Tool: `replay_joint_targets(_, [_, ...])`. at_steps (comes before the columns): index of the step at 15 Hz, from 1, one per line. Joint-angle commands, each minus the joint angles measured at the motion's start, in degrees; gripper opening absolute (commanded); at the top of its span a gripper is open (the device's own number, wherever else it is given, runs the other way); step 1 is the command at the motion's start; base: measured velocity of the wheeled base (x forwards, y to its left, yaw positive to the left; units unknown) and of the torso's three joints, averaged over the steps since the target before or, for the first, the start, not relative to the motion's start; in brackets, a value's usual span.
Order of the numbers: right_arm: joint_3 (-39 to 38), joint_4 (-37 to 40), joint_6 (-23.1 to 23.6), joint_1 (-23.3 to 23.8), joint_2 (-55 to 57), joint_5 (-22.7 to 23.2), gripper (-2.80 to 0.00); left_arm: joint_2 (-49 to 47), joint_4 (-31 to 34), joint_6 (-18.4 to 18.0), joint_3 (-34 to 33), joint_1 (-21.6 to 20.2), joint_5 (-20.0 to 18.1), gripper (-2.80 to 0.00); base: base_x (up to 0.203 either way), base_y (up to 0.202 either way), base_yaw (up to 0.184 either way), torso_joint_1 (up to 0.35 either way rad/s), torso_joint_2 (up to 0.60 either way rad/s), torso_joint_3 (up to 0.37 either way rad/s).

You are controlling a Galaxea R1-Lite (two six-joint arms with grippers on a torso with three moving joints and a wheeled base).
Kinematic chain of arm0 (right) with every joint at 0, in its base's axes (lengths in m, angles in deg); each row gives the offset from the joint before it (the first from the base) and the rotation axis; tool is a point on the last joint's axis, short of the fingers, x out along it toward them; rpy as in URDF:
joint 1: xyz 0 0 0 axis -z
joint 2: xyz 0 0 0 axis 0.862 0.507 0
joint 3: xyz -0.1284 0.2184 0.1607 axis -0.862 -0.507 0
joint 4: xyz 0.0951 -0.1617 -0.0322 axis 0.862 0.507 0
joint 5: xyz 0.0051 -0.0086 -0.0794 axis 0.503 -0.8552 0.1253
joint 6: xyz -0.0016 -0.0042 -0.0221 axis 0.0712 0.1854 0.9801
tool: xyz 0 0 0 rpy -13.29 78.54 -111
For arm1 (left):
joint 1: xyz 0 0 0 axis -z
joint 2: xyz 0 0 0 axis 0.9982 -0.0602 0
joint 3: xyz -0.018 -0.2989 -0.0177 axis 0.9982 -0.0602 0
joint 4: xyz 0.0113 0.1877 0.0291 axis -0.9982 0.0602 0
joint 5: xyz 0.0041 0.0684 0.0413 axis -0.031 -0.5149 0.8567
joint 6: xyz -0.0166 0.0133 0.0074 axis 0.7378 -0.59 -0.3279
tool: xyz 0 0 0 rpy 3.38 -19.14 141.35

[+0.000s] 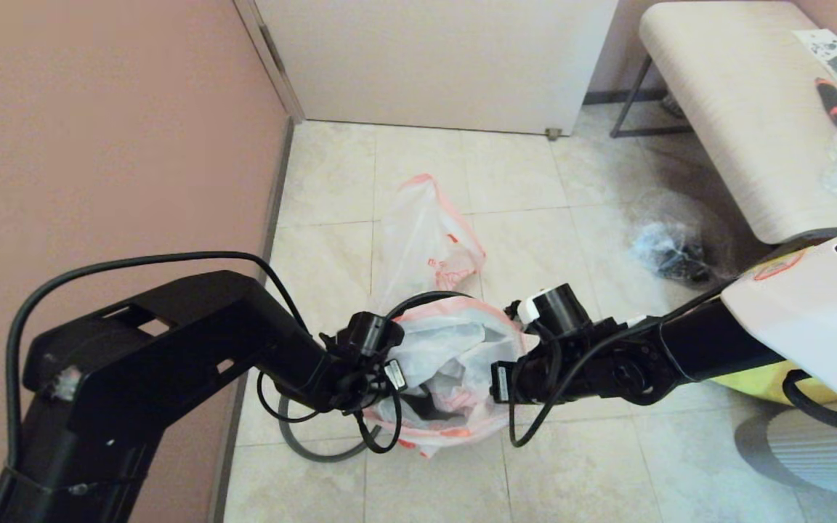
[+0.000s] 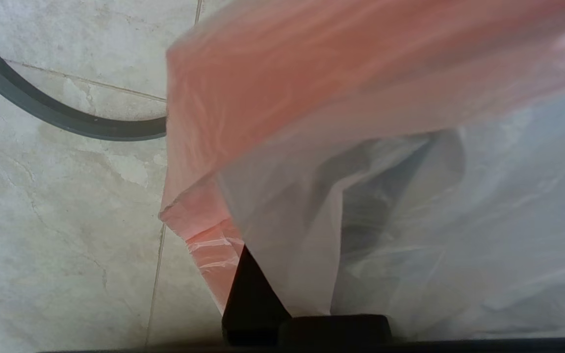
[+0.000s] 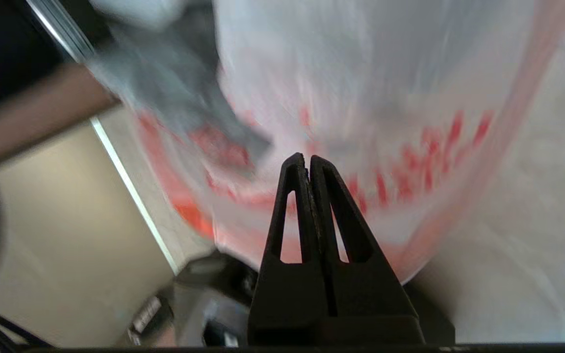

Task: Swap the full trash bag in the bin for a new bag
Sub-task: Put the new garbage bag on the trash can

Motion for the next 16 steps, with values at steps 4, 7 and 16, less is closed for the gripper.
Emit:
replay_joint_targets(4, [-4.9, -0.4, -0.3, -0.5, 1.3, -0.7, -2.80, 0.1, -0.2, 0.3, 0.2, 0.0, 0.2, -2.80, 0.000, 0.000, 0.000, 0.000, 0.00, 0.000])
replay_joint_targets(7, [-4.7, -0.8, -0.4, -0.3, 5.1, -2.1, -2.80, 0.1, -0.2, 0.4, 0.2, 0.0, 0.1, -2.80, 0.000, 0.000, 0.000, 0.000, 0.00, 0.000])
replay_joint_targets(16, [5.0, -2.5, -0.3, 3.0, 15.7, -5.8, -2.80, 1.1, -0.3, 0.6, -0.3, -0.1, -0.8, -2.80, 0.000, 0.000, 0.000, 0.000, 0.00, 0.000])
